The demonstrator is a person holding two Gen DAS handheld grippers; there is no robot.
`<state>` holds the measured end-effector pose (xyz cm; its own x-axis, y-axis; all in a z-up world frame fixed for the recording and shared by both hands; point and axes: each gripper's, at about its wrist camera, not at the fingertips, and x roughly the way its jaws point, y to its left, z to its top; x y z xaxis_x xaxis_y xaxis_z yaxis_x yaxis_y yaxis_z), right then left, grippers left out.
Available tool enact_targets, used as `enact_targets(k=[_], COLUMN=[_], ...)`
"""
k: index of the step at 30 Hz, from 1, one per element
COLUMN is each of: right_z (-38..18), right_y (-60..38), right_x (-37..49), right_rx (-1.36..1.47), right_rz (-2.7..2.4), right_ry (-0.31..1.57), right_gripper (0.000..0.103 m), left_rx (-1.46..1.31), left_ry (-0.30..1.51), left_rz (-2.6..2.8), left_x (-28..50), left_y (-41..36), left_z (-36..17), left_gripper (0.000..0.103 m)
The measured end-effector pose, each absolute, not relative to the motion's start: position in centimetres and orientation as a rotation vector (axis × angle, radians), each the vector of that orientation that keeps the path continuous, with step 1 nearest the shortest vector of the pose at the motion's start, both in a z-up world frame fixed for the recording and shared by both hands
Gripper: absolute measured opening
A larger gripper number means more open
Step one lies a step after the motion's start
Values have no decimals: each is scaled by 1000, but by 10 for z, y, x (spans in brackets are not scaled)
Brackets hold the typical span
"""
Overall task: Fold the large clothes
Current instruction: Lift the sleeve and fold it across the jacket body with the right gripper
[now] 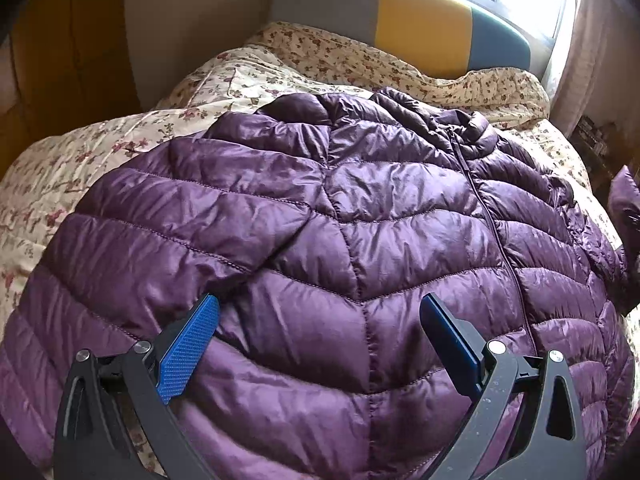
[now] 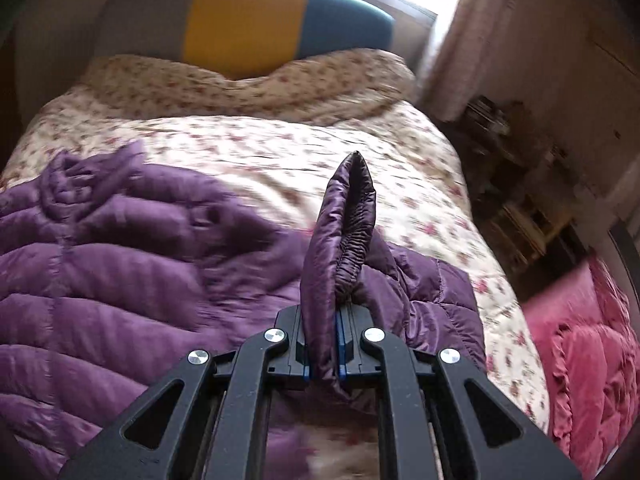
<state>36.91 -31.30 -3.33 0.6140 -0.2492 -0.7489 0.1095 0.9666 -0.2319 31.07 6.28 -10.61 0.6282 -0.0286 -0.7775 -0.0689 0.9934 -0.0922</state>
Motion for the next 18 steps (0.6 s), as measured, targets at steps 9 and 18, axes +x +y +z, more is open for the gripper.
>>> enact_targets(k=[9,18], right_z=[-53,-66], right_y=[-243,-174], right_x=[371,353], right_rx=[-289,-466], right_rz=[-111,26], right_ry=[887,841], right_gripper=[8,8], left_rx=[-111,-144], left_ry=[887,874], left_rz=[19,3], left_x=[312,307], left_y=[72,84], left_z=[-106,-102], left_gripper=[98,94])
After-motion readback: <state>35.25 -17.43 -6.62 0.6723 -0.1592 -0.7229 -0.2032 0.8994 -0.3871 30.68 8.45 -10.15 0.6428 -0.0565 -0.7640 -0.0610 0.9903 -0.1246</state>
